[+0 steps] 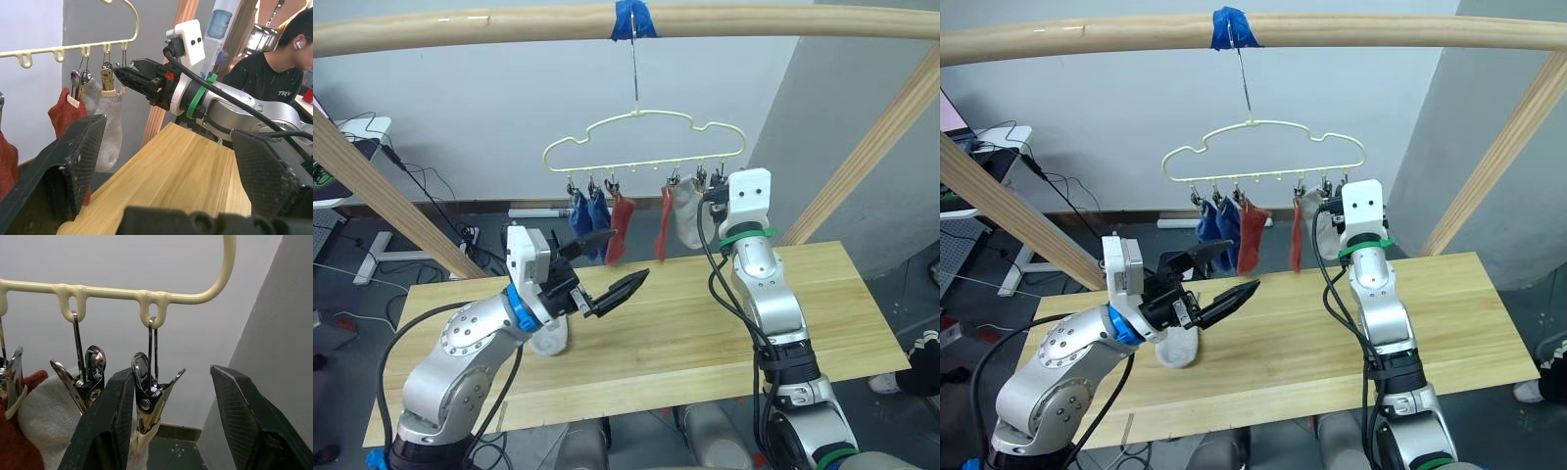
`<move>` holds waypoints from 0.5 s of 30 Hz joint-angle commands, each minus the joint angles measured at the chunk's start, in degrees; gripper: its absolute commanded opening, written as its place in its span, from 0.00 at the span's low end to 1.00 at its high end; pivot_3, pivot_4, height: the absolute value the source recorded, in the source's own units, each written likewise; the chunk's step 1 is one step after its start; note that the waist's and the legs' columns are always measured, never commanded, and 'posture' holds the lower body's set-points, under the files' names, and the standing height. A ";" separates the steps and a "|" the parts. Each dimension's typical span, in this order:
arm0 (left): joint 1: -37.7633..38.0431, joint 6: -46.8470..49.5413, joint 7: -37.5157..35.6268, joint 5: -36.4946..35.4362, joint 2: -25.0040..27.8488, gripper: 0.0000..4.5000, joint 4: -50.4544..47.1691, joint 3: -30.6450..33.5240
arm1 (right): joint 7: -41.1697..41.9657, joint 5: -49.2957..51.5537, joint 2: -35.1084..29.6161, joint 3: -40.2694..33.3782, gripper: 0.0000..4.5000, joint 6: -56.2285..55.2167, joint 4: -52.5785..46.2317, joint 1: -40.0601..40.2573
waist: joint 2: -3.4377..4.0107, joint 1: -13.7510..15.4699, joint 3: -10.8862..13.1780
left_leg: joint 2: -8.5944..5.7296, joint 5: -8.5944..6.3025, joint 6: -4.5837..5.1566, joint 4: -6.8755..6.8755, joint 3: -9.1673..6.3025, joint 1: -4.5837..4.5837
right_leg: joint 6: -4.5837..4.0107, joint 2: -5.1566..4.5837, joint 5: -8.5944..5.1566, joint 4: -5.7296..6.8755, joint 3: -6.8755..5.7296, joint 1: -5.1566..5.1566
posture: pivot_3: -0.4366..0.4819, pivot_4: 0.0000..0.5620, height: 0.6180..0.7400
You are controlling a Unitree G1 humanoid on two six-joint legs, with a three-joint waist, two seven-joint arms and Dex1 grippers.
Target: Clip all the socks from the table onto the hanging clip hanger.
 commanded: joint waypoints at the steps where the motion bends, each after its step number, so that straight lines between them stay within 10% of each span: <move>1: -0.83 -0.77 0.23 0.40 -0.22 1.00 -2.23 0.07 | -1.02 -1.38 -0.54 -0.99 0.56 -0.47 -3.72 0.20 | 0.00 0.01 0.00 | 0.00 0.00 0.00 0.00 0.00 0.00 | 0.00 0.00 0.00 0.00 0.00 0.00 | 0.39 0.36 1.00; 15: -0.95 -0.77 0.66 1.21 -0.97 1.00 -2.50 -0.49 | -0.01 1.04 2.03 -2.07 0.56 -0.13 -1.54 -1.65 | 0.00 0.01 0.00 | 0.00 0.00 0.00 0.00 0.00 0.00 | 0.00 0.00 0.00 0.00 0.00 0.00 | 0.40 0.35 1.00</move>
